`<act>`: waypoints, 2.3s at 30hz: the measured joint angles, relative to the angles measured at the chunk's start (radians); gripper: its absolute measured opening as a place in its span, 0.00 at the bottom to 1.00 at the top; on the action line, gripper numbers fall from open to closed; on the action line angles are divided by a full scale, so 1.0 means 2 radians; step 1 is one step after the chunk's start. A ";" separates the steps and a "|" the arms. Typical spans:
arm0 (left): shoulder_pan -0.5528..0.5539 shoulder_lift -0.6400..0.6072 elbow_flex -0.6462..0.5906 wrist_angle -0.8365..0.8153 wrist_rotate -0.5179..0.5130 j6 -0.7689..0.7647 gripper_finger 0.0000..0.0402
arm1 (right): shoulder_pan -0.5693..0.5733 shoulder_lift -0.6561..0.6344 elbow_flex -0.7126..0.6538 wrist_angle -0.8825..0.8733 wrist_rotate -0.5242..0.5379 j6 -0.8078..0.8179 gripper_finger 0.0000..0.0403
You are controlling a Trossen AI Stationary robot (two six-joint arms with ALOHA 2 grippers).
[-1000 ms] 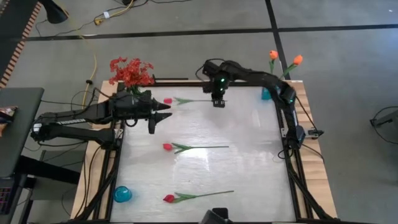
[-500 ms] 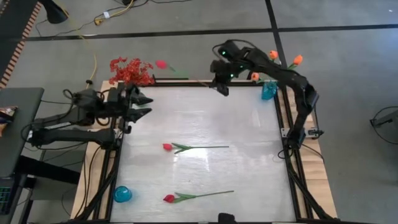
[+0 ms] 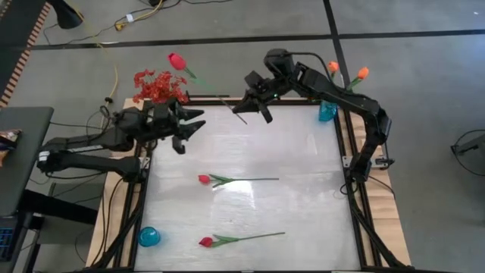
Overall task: Sort flowers into vase by color
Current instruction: Put the top center pink tulip into the bottom blue vase
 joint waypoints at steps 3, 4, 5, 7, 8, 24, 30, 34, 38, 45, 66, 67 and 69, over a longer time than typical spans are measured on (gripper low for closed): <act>0.000 0.029 0.000 0.052 0.000 0.015 0.39 | 0.019 0.000 0.000 0.018 0.002 0.005 0.04; 0.000 0.038 0.000 0.068 -0.001 0.017 0.39 | 0.024 0.000 0.000 0.025 0.004 0.011 0.04; 0.000 0.047 0.000 0.082 -0.001 0.020 0.39 | 0.028 0.000 0.000 0.032 0.005 0.017 0.04; 0.000 0.063 0.000 0.109 0.002 0.025 0.39 | 0.036 0.000 0.000 0.041 0.012 0.019 0.04; 0.000 0.070 0.000 0.121 0.005 0.027 0.39 | 0.040 0.000 0.000 0.040 0.022 0.018 0.04; 0.020 0.099 0.000 0.227 0.035 -0.006 0.39 | 0.064 0.001 0.000 0.035 0.072 0.011 0.05; 0.019 0.099 0.000 0.253 0.036 -0.016 0.39 | 0.064 0.001 0.000 0.035 0.084 0.009 0.05; 0.019 0.098 0.000 0.260 0.036 -0.022 0.39 | 0.064 0.001 0.000 0.035 0.084 0.009 0.05; 0.019 0.099 0.000 0.263 0.029 -0.026 0.39 | 0.064 0.001 0.000 0.035 0.084 0.009 0.05; 0.024 0.099 0.000 0.262 0.010 -0.052 0.39 | 0.066 0.001 0.000 0.035 0.106 0.006 0.05; 0.025 0.099 0.000 0.243 0.001 -0.066 0.39 | 0.070 0.001 -0.007 0.041 0.148 -0.004 0.05; 0.025 0.099 0.000 0.243 0.000 -0.066 0.39 | 0.070 0.001 -0.009 0.041 0.151 -0.004 0.05; 0.025 0.099 0.000 0.243 -0.004 -0.066 0.39 | 0.070 0.002 -0.015 0.041 0.151 -0.002 0.05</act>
